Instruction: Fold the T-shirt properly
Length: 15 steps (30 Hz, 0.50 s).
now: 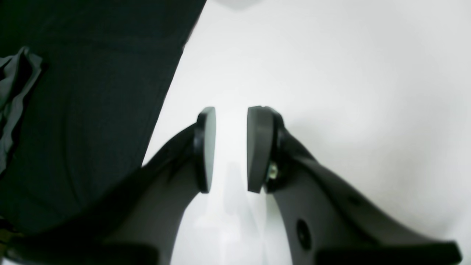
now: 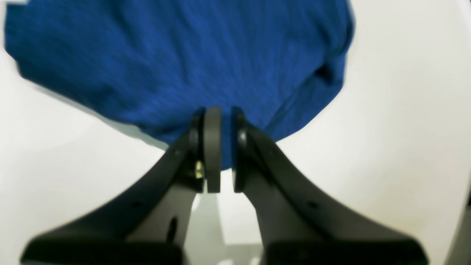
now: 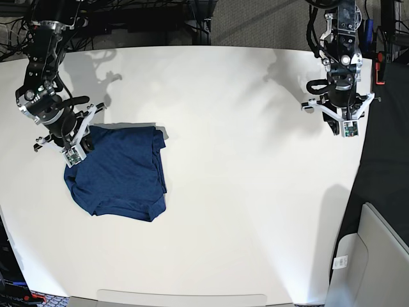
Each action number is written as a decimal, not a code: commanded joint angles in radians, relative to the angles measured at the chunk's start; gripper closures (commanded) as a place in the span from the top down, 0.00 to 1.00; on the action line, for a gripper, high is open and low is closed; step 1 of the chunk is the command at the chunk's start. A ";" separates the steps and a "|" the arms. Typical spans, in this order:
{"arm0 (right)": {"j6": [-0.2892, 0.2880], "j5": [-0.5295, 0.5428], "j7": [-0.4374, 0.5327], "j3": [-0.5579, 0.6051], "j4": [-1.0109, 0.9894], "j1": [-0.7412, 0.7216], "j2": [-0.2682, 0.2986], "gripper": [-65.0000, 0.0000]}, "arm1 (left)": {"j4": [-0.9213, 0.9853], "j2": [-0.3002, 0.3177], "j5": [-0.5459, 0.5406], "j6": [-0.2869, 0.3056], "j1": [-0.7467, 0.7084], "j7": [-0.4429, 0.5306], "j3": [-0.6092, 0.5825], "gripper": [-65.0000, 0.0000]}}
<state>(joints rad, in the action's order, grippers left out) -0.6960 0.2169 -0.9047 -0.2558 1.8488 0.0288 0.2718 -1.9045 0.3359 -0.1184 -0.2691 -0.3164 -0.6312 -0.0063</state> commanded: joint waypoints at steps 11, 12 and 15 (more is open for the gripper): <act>-0.002 0.126 0.016 -0.009 0.196 0.222 -0.019 0.06 | -0.178 -0.065 0.009 -0.008 -0.171 0.027 0.064 0.22; -0.002 0.126 0.016 -0.014 0.203 0.247 -0.021 0.06 | -0.178 -0.077 0.009 -0.008 -0.185 0.027 0.076 0.22; -0.002 0.186 0.016 -0.067 0.205 0.319 -0.024 0.06 | -0.180 -0.096 0.009 -0.008 -0.232 0.030 0.084 0.22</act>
<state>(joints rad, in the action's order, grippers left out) -0.7006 0.4000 -0.9112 -0.3122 2.0350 0.3592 0.2317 -2.0647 0.2371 -0.1154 -0.2790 -0.5526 -0.6270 0.0750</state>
